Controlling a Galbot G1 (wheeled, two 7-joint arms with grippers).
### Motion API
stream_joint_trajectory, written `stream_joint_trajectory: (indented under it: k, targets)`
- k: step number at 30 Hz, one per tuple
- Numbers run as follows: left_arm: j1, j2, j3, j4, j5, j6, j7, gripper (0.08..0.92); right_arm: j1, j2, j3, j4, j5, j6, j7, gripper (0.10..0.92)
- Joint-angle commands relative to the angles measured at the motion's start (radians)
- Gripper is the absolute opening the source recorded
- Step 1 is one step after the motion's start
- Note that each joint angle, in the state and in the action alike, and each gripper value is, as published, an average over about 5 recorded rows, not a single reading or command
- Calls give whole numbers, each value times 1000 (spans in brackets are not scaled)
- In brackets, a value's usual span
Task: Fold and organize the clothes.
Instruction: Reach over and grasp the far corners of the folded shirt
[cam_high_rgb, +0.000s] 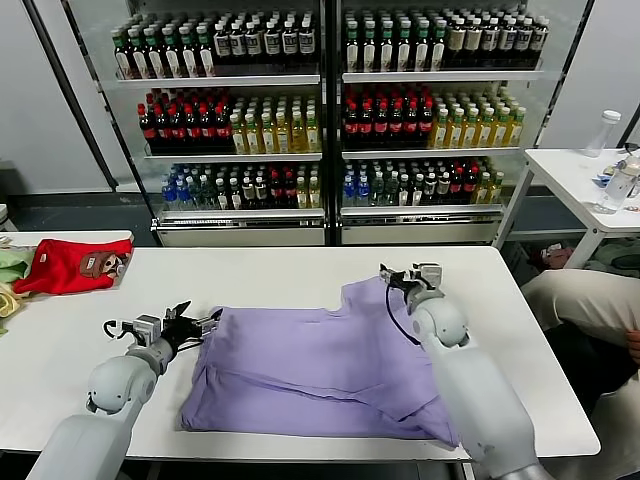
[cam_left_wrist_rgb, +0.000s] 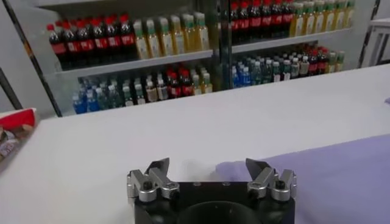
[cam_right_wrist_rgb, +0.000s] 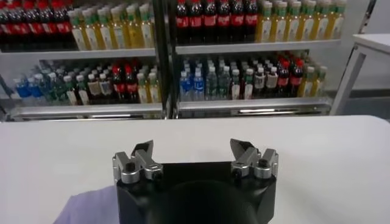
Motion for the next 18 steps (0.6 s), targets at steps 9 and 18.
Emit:
stream_joint_trajectory:
  k: [9,18]
  targets:
    - [-57,-4,17,83,6,-1,61,823,61,55,-19,-142,-8,-24,46,823]
    - [-14,-5,9,50,5,-16,67,655,31,46,-24,-82,44,-43,78,638]
